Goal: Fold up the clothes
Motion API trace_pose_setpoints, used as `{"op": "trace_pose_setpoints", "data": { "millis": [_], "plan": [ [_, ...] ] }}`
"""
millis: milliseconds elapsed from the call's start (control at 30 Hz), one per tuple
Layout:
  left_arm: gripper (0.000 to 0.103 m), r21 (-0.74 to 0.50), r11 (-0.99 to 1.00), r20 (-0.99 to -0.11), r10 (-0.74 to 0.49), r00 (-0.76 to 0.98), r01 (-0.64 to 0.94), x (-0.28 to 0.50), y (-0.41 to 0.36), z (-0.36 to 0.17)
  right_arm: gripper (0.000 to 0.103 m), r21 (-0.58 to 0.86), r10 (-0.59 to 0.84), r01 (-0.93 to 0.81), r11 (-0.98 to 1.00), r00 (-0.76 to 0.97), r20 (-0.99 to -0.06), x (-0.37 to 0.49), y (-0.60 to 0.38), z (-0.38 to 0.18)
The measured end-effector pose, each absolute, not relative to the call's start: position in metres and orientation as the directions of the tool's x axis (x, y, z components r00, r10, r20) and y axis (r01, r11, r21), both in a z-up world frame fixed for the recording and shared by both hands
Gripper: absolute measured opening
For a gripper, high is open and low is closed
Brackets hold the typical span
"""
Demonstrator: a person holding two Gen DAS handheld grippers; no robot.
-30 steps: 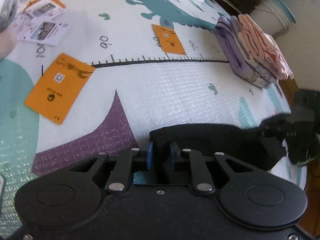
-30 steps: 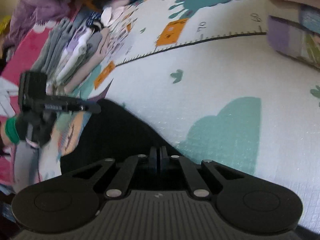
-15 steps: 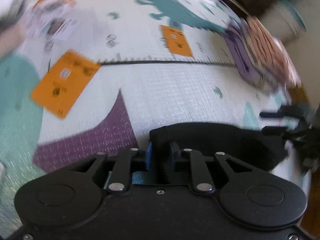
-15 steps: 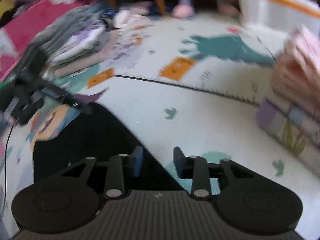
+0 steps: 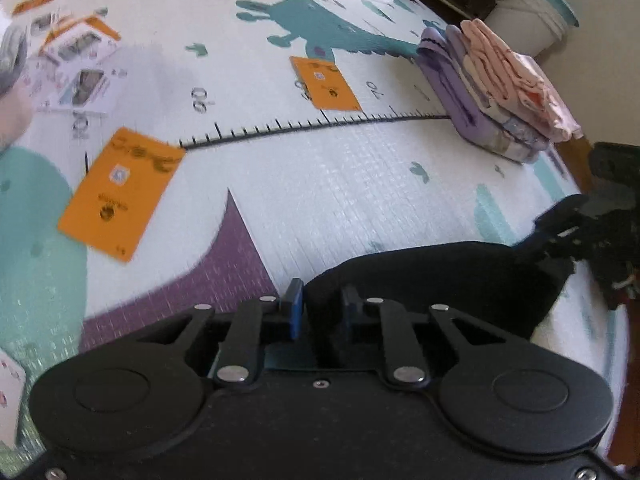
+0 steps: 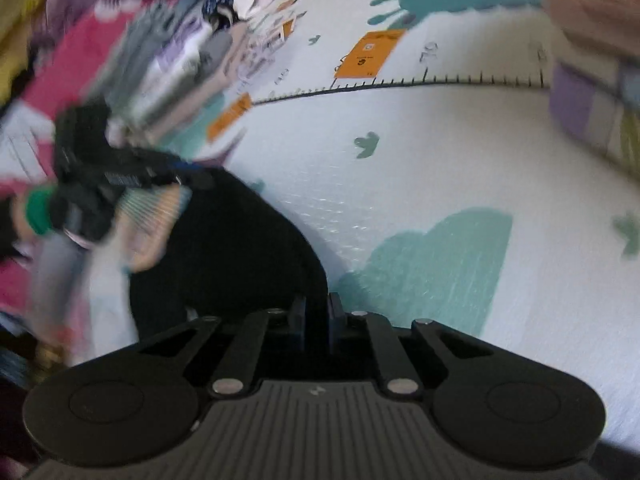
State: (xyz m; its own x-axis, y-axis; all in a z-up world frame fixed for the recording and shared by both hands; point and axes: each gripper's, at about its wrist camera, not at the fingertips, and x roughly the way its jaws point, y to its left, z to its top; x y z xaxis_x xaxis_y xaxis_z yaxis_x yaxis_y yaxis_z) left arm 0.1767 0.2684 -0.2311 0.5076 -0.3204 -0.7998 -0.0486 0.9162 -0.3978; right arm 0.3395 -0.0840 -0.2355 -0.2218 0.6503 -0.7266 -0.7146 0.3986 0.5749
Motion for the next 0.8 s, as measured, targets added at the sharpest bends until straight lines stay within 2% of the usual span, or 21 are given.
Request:
{"op": "trace_pose_setpoints", "data": {
  "millis": [67, 200, 267, 300, 367, 433, 533, 567, 600, 633, 733, 800],
  "plan": [
    [0.016, -0.383, 0.921, -0.813, -0.303, 0.496, -0.065, 0.178, 0.266, -0.234, 0.017, 0.588, 0.648, -0.690, 0.423, -0.223, -0.728, 0.344, -0.086, -0.236],
    [0.017, -0.363, 0.930, -0.824, -0.290, 0.487, -0.061, 0.177, 0.264, -0.232, 0.021, 0.369, 0.606, -0.837, 0.403, -0.058, -0.793, 0.334, -0.098, -0.213],
    [0.017, -0.363, 0.930, -0.823, -0.289, 0.490, -0.062, 0.176, 0.265, -0.233, 0.043, 0.245, 0.587, -0.906, 0.347, 0.006, -0.809, 0.321, -0.115, -0.201],
    [0.017, -0.364, 0.929, -0.822, -0.289, 0.491, -0.063, 0.175, 0.265, -0.234, 0.046, 0.176, 0.571, -0.931, 0.321, 0.042, -0.820, 0.314, -0.124, -0.199],
    [0.017, -0.364, 0.929, -0.822, -0.288, 0.492, -0.065, 0.175, 0.265, -0.234, 0.046, 0.080, 0.542, -0.952, 0.295, 0.098, -0.835, 0.306, -0.141, -0.201],
    [0.017, -0.359, 0.931, -0.823, -0.284, 0.492, -0.063, 0.175, 0.265, -0.234, 0.046, 0.060, 0.543, -0.957, 0.284, 0.109, -0.833, 0.303, -0.151, -0.208],
    [0.018, -0.350, 0.935, -0.824, -0.277, 0.493, -0.059, 0.175, 0.263, -0.234, 0.039, -0.034, 0.503, -0.965, 0.258, 0.164, -0.849, 0.297, -0.154, -0.224],
    [0.018, -0.349, 0.935, -0.824, -0.276, 0.495, -0.058, 0.175, 0.263, -0.234, 0.027, 0.027, 0.523, -0.954, 0.297, 0.139, -0.841, 0.304, -0.157, -0.224],
    [0.018, -0.349, 0.935, -0.822, -0.276, 0.498, -0.058, 0.174, 0.264, -0.234, 0.023, 0.090, 0.542, -0.935, 0.342, 0.118, -0.832, 0.312, -0.159, -0.224],
    [0.018, -0.350, 0.935, -0.821, -0.277, 0.500, -0.057, 0.174, 0.264, -0.235, 0.008, 0.168, 0.557, -0.896, 0.410, 0.100, -0.824, 0.325, -0.164, -0.224],
    [0.019, -0.355, 0.933, -0.818, -0.280, 0.503, -0.058, 0.173, 0.265, -0.236, 0.008, 0.412, 0.624, -0.725, 0.551, 0.031, -0.781, 0.361, -0.183, -0.234],
    [0.020, -0.355, 0.933, -0.817, -0.280, 0.503, -0.056, 0.174, 0.265, -0.236, 0.009, 0.507, 0.657, -0.631, 0.588, 0.006, -0.754, 0.374, -0.193, -0.240]
  ]
}}
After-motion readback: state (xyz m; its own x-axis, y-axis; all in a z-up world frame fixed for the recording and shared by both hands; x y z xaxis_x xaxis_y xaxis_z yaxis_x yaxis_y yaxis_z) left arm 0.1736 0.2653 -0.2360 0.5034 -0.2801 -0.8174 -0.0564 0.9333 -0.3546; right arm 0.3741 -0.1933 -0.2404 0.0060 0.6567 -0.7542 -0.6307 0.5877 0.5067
